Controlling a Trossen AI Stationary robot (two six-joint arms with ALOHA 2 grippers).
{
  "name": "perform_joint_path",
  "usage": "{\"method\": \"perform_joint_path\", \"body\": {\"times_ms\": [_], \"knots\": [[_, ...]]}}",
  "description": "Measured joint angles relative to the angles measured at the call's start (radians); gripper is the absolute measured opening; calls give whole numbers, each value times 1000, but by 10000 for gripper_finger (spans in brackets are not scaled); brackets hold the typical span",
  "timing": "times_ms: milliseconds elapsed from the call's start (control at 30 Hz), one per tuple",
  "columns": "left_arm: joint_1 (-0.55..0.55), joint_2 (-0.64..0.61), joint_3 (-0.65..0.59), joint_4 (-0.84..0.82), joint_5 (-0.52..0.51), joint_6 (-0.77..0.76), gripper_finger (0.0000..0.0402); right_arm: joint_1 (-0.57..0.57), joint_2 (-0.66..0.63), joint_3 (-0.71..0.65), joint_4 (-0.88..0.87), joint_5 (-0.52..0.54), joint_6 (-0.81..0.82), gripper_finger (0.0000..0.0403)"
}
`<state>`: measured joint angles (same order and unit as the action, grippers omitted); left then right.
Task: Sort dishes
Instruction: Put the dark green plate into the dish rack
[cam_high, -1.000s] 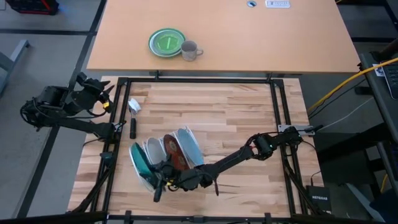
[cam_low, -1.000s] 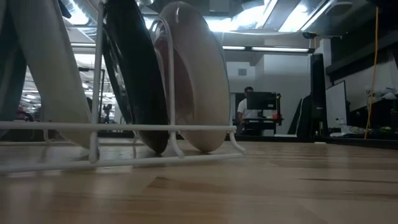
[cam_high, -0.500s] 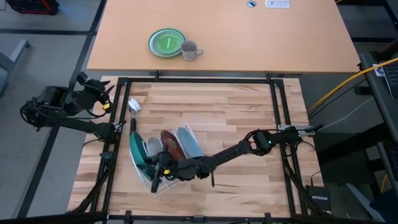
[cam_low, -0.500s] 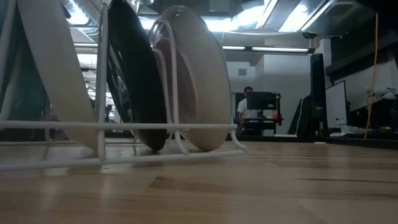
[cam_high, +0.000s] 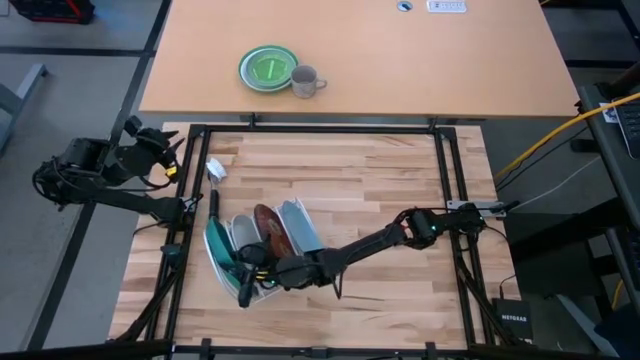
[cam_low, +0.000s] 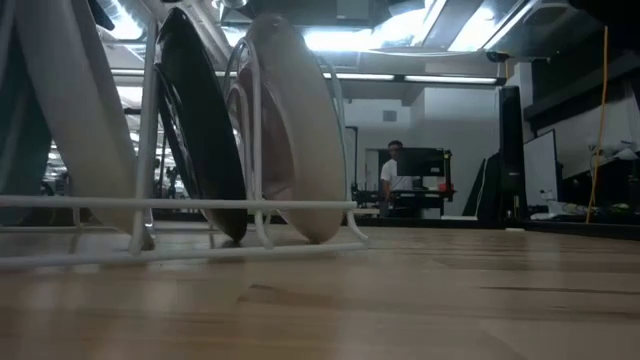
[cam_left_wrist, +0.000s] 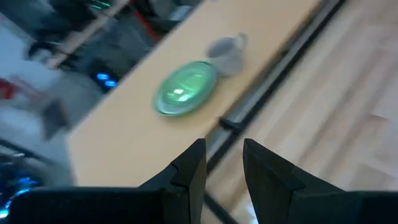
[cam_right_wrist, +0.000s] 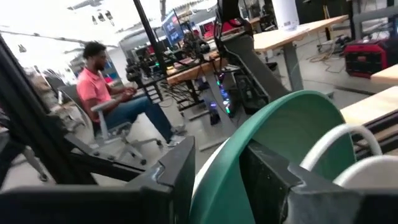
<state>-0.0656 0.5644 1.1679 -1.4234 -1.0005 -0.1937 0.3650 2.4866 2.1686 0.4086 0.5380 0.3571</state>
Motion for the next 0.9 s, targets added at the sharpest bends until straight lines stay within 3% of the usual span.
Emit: {"method": "perform_joint_path", "body": {"times_ms": [67, 267, 367, 500, 667, 900], "knots": [[0, 0, 0, 9, 76, -7, 98, -3, 3, 20, -9, 0, -34, 126], [0, 0, 0, 113, 456, 26, 98, -15, 4, 46, -14, -6, -77, 126], [0, 0, 0, 199, 590, 38, 98, -22, 4, 45, -73, -9, -71, 126], [-1, 21, 1, 303, 676, 4, 98, -22, 3, 46, -99, -6, -51, 126], [-1, 83, -8, 312, 775, -22, 98, -20, 3, 46, -101, -6, -49, 127], [-6, 156, -124, 321, 888, -4, 98, -19, 3, 46, -103, -7, -50, 127]]}}
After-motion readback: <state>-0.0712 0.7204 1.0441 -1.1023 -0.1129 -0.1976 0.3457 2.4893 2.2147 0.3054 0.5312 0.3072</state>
